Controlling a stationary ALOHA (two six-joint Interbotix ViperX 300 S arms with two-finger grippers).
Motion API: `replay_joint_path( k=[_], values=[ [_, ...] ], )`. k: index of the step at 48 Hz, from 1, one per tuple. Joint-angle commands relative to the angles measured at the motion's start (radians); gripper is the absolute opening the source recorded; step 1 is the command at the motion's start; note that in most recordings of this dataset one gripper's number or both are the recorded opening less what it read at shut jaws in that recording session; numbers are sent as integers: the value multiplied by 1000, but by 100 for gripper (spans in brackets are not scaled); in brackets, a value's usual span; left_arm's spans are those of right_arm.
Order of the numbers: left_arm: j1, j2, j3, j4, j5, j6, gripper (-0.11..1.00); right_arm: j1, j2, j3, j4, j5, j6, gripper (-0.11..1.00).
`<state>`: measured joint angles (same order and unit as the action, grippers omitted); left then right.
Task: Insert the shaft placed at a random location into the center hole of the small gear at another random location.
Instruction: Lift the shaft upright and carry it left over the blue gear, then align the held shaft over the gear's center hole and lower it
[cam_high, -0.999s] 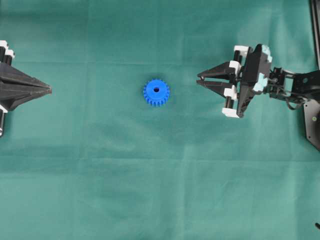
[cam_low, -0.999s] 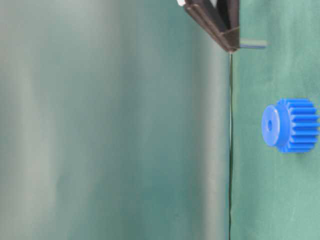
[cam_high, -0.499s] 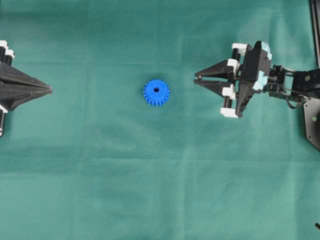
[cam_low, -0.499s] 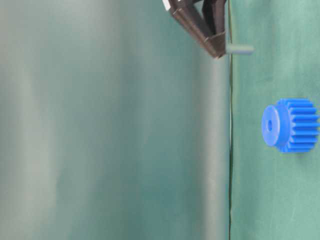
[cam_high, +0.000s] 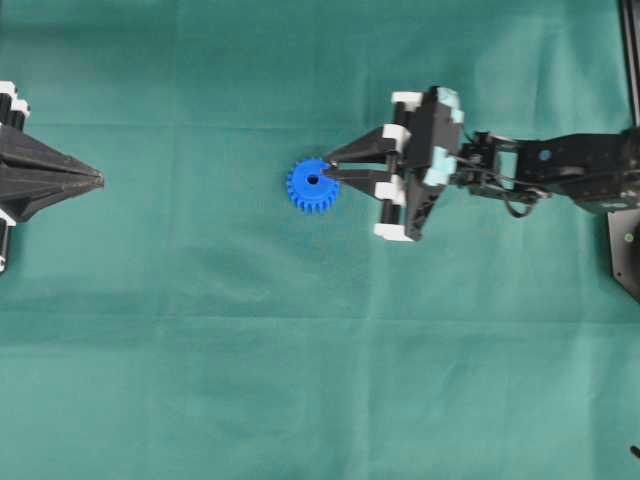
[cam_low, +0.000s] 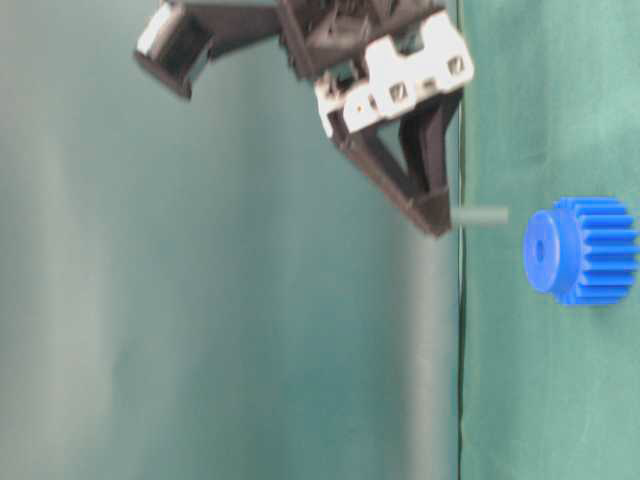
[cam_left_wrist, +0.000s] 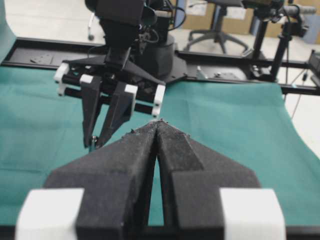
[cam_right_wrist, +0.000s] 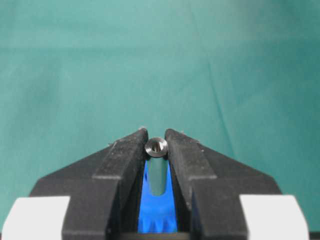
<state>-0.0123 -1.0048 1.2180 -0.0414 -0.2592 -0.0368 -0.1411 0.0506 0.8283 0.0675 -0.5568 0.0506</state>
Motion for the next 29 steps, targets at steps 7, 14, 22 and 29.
replay_joint_path(
  k=[7, 14, 22, 29],
  values=[
    [0, 8, -11, -3, -5, 2, -1, 6, 28, -94, -2, 28, -3, 16],
    [0, 9, -9, -3, -5, 2, -1, 11, 35, -106, -2, 28, -5, 16],
    [0, 11, -9, -3, -5, 2, -1, 11, 40, -97, -2, 28, -5, 16],
    [0, 11, -9, -3, -5, 2, -1, 11, 71, -100, 5, 28, -3, 16]
  ],
)
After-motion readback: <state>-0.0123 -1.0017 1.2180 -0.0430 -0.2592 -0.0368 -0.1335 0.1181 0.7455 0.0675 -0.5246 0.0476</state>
